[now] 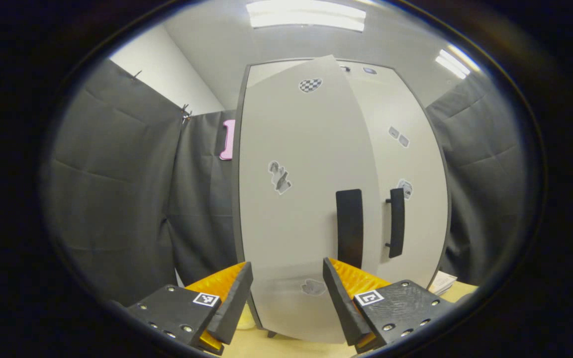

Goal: Grasp the bottle in the cabinet with the left hand and place it on the coaster, then close the right door with the right hand and the left door with the left hand.

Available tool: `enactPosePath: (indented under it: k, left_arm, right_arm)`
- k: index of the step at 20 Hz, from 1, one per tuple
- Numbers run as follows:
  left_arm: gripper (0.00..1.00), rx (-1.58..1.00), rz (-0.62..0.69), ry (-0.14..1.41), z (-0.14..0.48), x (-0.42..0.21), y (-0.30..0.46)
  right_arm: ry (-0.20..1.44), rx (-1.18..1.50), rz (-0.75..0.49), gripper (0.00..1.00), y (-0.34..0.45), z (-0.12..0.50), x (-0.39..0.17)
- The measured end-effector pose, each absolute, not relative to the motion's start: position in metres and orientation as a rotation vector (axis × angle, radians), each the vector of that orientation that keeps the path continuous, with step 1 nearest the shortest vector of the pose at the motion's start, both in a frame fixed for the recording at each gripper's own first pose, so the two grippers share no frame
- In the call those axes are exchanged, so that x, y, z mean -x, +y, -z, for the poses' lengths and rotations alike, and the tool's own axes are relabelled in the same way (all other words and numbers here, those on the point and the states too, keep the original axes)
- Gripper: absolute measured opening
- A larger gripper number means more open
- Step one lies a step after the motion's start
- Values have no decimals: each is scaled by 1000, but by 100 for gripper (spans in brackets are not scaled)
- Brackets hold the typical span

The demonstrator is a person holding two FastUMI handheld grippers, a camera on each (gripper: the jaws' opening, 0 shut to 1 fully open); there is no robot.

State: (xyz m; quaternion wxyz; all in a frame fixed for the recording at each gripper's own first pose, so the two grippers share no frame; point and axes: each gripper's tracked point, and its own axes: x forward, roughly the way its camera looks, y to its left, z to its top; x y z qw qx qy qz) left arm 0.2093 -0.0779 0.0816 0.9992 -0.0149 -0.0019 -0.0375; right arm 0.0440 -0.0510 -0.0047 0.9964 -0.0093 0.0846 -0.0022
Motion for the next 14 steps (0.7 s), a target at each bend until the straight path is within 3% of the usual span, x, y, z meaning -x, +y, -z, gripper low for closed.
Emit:
enactPosePath:
  k: [4, 5, 7, 14]
  left_arm:
    - [84, 20, 42, -7, -84, -168, -68]
    - [84, 17, 32, -8, -84, -158, -64]
    - [84, 11, 18, -6, -85, -139, -56]
    - [84, 10, 20, 19, -76, -81, -28]
  right_arm:
    - [161, -1, -79, 99, -33, 2, -50]
    - [158, -6, -101, 94, -28, 0, -51]
    - [148, -5, -137, 94, -20, -4, -51]
    - [124, -12, -167, 96, 7, -22, -31]
